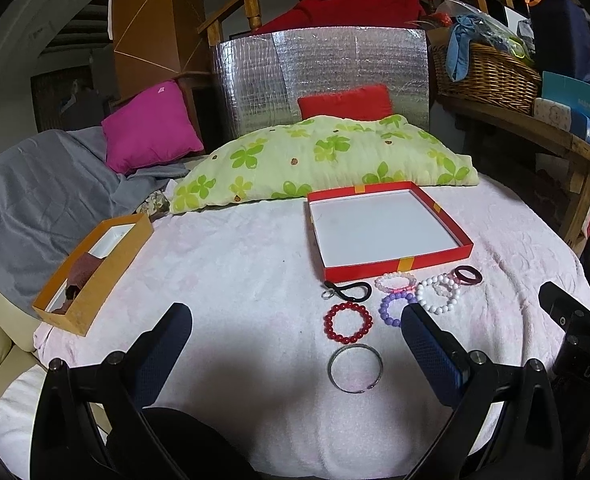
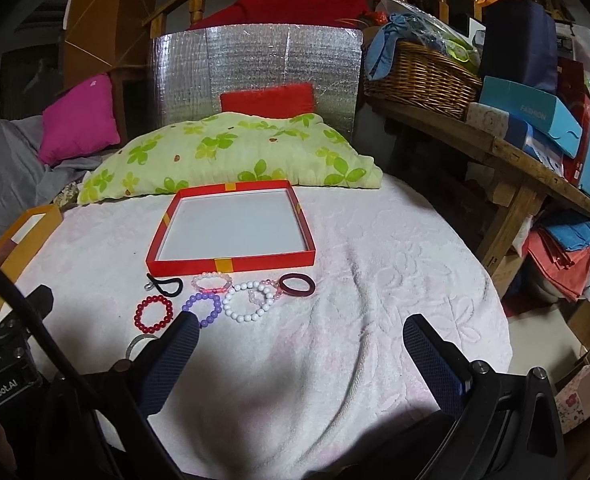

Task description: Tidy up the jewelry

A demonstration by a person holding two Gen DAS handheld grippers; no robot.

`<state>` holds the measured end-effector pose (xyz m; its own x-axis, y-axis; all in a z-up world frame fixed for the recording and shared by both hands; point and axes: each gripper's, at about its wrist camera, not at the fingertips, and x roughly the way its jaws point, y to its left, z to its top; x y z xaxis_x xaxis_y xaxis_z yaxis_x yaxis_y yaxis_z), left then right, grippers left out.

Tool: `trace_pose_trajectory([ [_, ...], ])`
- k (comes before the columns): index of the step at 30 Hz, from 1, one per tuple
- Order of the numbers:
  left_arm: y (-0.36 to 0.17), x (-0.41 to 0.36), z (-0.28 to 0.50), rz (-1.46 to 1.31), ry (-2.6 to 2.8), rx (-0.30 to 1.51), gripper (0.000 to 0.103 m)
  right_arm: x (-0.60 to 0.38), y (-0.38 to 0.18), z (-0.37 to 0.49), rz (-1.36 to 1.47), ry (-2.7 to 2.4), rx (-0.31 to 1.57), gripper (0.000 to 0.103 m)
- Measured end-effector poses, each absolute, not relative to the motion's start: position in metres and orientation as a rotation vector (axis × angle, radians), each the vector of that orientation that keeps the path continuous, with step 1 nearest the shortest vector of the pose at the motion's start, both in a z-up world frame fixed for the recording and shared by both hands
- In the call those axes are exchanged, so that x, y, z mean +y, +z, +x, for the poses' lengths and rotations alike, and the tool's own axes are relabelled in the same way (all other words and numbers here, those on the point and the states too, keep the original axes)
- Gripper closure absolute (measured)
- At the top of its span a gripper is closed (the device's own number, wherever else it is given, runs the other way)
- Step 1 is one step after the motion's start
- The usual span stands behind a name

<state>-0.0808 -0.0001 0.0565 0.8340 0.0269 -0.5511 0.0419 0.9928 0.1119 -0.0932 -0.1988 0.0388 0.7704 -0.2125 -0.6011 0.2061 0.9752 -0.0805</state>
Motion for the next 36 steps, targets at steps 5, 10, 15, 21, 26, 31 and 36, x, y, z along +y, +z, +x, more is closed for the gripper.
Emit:
trace_pose_trajectory([
  [5, 0.055, 0.003, -0.079, 0.114, -0.002, 0.592, 0.000, -0.194, 0.038, -0.091, -0.024, -0.219, 0.657, 0.000],
  [10, 0.056, 0.006, -0.079, 0.109, 0.003, 0.593, 0.000, -0.191, 0.038, -0.091, -0.030, -0.213, 0.659, 0.000],
  [15, 0.056, 0.007, -0.080, 0.107, -0.001, 0.589, 0.000, -0.188, 0.038, -0.090, -0.034, -0.209, 0.658, 0.000],
  [21, 0.052, 0.010, -0.074, 0.106, -0.004, 0.601, 0.000, -0.190, 0.034, -0.085, -0.025, -0.196, 0.668, 0.000],
  [26, 0.036, 0.020, -0.057, 0.108, -0.022, 0.635, 0.000, -0.215, 0.022, -0.069, 0.069, -0.056, 0.696, 0.000],
  [31, 0.008, 0.033, -0.032, 0.116, -0.035, 0.714, 0.000, -0.250, -0.011, -0.027, 0.142, 0.100, 0.828, 0.000],
  [36, -0.023, 0.034, -0.008, 0.104, -0.069, 0.814, 0.000, -0.279, -0.037, 0.010, 0.202, 0.085, 0.909, 0.007],
])
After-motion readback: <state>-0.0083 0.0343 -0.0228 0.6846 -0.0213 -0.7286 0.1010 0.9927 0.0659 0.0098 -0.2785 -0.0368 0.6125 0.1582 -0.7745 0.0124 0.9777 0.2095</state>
